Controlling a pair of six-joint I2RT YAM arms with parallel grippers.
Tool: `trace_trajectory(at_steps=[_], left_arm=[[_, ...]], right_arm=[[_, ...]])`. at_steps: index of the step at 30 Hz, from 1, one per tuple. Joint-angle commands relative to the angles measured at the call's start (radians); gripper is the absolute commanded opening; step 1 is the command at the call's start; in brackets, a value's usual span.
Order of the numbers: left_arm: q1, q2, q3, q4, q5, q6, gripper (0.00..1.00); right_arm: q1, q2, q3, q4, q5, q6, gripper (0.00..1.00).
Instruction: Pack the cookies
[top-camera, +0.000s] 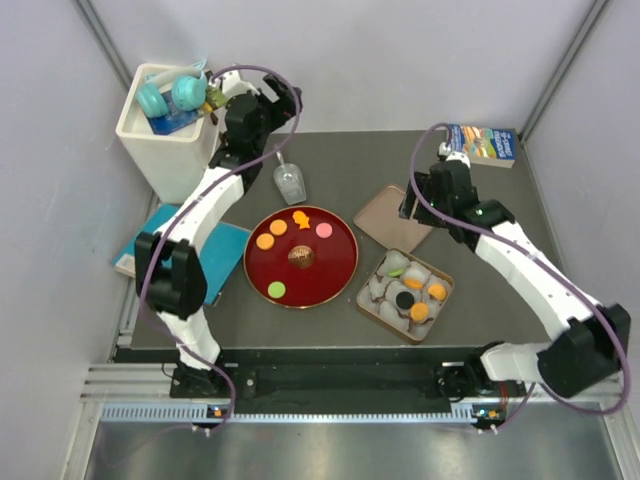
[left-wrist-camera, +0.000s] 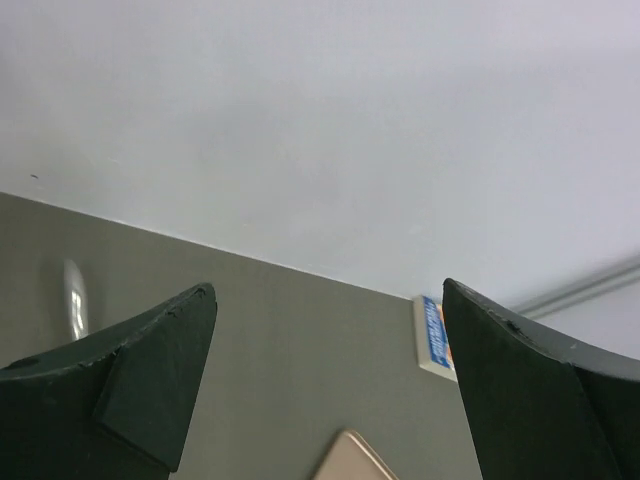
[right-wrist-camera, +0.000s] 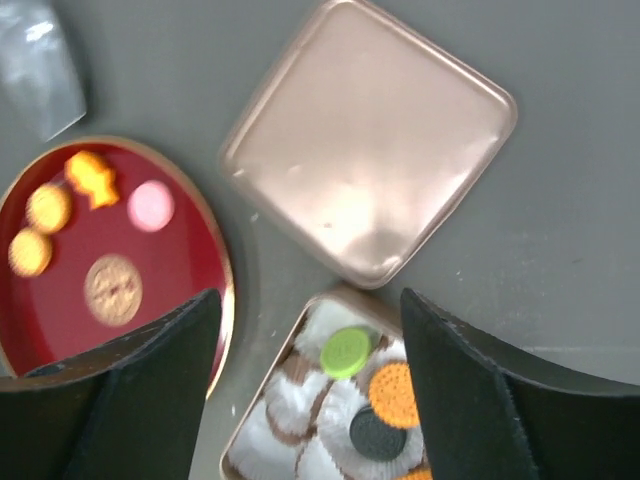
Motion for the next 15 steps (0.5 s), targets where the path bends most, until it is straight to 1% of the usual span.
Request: trace_trajectory(at_steps=[1,2,3,4,5,6,7,8,9,10,11,12,13,15], left_arm=[[-0.118,-0.164,-0.116,-0.135,-0.105,0.066,0.99],[-0.138,-0.188,-0.17,-0.141,-0.105,0.06,0.99],[-0.169,-0.242,-0.204,-0.141,-0.112,0.022,0.99],[-0.185,-0.272,-0.243,-0.115,-0.131,0.003,0.99],[-0.198,-0.303,-0.332,-0.088,-0.149,-0.021,0.99],[-0.211,-0.36,-0.381,-0.063,-0.148,-0.082,0.99],[-0.212,-0.386,-0.426,-0.017,-0.127,-0.109,0.99],[-0.212,-0.406,-0.483,-0.018,-0.102,-0.126,0.99],[-0.215,-0.432,-0.488,-0.037,-0.079,-0.117,0.99],[-0.224,-0.437,-0.48,-0.126,-0.068,-0.1,0.99],[-0.235,-0.437,-0.454,-0.168,-0.085,-0.086,0.99],[-0.25,-0.445,-0.449,-0.216,-0.094,-0.077,0.99],[-0.258,-0.454,-0.454,-0.227,-0.108,-0.074,0.99],[-0.266,-0.498,-0.517,-0.189,-0.074,-0.071,0.99]], right_arm=[[-0.119,0.163,0.064,0.014,-0.014,0.085,0.69],[-0.154,0.202,0.064,0.024,-0.022,0.123,0.65],[-0.165,0.219,0.061,0.038,-0.015,0.137,0.64],[-0.173,0.229,0.053,0.066,0.022,0.148,0.6],[-0.176,0.238,0.05,0.08,0.039,0.167,0.58],[-0.182,0.258,0.055,0.093,0.051,0.17,0.55],[-0.187,0.27,0.064,0.098,0.058,0.171,0.52],[-0.191,0.292,0.084,0.081,0.058,0.164,0.51],[-0.204,0.337,0.137,0.063,0.056,0.15,0.51],[-0.208,0.373,0.168,0.04,0.059,0.135,0.51],[-0.214,0.403,0.2,-0.021,0.062,0.101,0.52],[-0.222,0.463,0.25,-0.041,0.065,0.086,0.52],[-0.227,0.488,0.266,-0.06,0.073,0.072,0.51],[-0.231,0.523,0.277,-0.077,0.07,0.049,0.5]])
